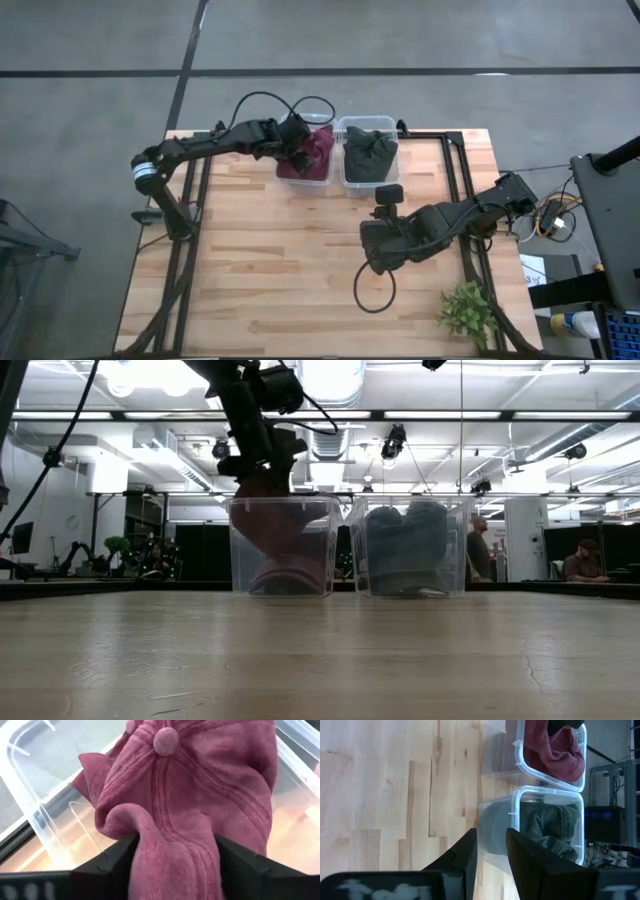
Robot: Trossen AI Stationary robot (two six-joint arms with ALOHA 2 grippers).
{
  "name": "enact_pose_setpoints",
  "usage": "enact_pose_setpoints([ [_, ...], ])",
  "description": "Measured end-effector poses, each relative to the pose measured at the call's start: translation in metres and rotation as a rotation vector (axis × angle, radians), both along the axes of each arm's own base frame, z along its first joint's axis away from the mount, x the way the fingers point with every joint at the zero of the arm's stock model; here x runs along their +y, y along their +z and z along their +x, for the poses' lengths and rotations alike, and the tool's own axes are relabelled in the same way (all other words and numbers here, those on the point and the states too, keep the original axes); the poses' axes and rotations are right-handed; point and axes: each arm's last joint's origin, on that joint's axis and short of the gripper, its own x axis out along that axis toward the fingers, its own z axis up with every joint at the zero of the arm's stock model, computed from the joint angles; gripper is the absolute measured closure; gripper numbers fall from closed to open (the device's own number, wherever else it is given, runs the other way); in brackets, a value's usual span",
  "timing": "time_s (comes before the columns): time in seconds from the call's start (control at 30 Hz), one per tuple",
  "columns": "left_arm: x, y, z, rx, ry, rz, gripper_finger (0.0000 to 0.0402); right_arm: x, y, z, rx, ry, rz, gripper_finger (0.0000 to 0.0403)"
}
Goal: Pick & Place hat
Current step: Put the red cap into the left transparent bin
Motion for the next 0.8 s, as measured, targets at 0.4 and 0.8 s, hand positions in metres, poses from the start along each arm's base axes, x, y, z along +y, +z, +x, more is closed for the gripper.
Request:
enact_pose_setpoints([
  [0.4,0.001,-0.002,0.005,-0.080,-0.025,-0.014,0.0391,0.000,0.000,0.000,0.000,0.000,0.000,0.0303],
  [0.8,0.003,0.043,0.010,-0.269,0.042,0.004,0.0400,0.000,0.000,0.000,-0.009,-0.020,0.010,0.0303],
])
